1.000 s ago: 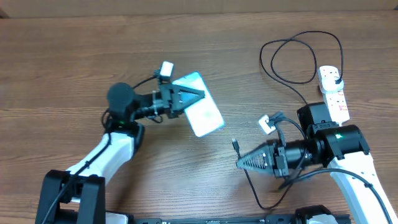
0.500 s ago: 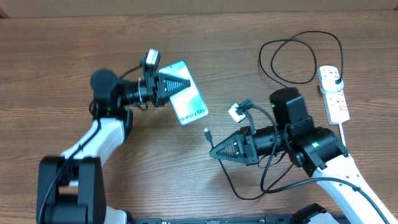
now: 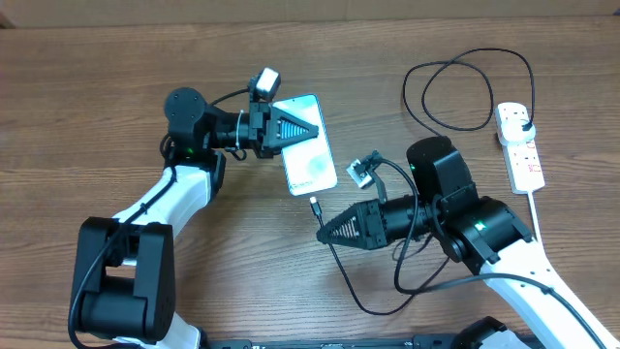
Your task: Plug charger to phone and switch on socket
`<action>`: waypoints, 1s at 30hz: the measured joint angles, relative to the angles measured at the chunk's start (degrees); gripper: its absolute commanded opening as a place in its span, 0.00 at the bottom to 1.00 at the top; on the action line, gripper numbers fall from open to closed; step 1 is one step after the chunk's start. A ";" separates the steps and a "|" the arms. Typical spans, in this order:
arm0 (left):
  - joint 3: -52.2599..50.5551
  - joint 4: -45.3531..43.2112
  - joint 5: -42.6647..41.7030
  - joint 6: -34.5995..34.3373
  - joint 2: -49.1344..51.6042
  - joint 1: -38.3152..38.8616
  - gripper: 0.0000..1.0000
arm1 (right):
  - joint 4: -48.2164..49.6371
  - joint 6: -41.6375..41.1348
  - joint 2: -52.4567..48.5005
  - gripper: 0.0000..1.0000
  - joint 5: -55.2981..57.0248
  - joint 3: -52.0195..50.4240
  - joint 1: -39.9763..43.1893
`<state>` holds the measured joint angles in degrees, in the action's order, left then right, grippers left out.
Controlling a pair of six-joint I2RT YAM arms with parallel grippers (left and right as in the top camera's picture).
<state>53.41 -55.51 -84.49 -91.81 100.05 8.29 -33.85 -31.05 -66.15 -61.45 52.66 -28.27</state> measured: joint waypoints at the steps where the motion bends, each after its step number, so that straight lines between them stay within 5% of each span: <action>1: 0.00 0.00 0.02 -0.17 0.00 0.15 0.05 | 0.92 -0.74 -0.61 0.04 0.17 0.00 0.00; 30: 0.00 0.00 -1.25 -2.78 0.00 -2.27 0.04 | 4.85 -4.74 -3.58 0.04 1.88 0.00 0.00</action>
<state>53.41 -55.51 -85.73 -94.59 100.05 6.02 -28.99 -35.79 -69.73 -59.57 52.66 -28.27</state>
